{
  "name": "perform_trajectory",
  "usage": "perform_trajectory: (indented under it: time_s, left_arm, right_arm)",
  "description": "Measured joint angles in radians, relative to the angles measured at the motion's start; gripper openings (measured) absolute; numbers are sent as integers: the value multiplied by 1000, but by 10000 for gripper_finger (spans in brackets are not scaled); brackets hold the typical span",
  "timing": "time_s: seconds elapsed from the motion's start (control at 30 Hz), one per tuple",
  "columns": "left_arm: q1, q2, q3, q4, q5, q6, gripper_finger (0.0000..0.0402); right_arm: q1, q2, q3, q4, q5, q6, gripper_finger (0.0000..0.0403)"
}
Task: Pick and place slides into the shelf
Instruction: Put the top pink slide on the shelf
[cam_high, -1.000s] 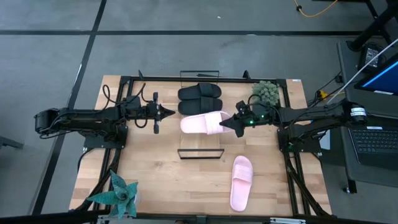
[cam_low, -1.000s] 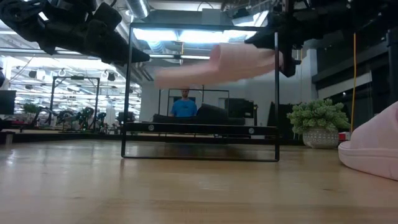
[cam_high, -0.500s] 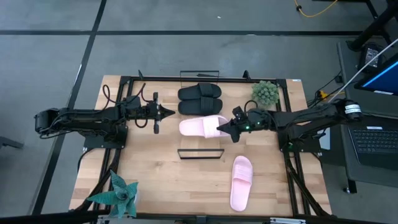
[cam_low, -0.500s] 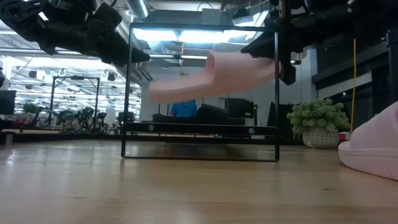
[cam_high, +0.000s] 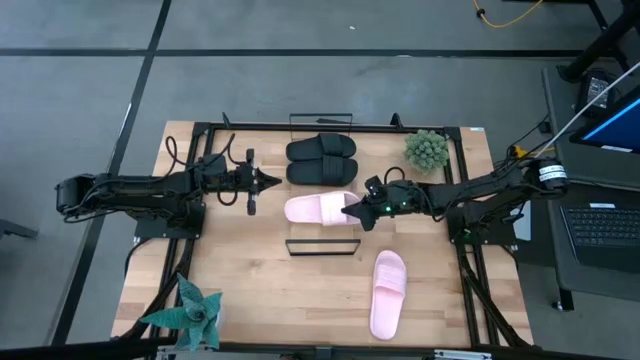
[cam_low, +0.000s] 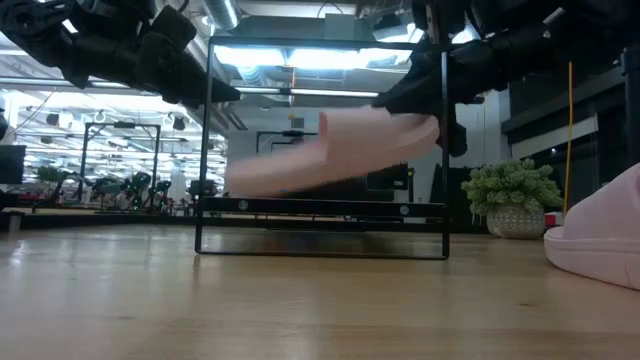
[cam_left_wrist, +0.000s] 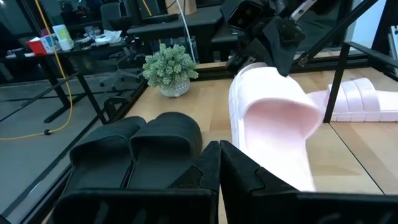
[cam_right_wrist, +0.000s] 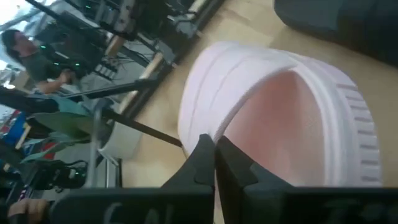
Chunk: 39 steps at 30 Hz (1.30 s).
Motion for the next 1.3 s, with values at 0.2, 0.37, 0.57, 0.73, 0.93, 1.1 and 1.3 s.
perform_trajectory:
  time_s: [0.2,0.37,0.57,0.73,0.93,1.1,1.3]
  left_arm:
    - [0,0,0,-13,-1,0,0]
    - [0,0,0,-15,-1,0,0]
    - [0,1,0,-15,-1,0,0]
    - [0,1,0,-15,-1,0,0]
    - [0,1,0,-15,-1,0,0]
    - [0,1,0,-14,-1,0,0]
    - [0,1,0,-14,-1,0,0]
  right_arm:
    - [0,8,0,44,1,28,1]
    - [0,9,0,18,1,32,1]
    - [-13,9,-41,70,-13,9,1]
    - [-48,9,-162,286,-30,30,1]
    - [-69,7,-209,372,-69,24,1]
    - [-89,8,-208,370,-113,48,1]
    - [-122,8,-208,367,-156,106,1]
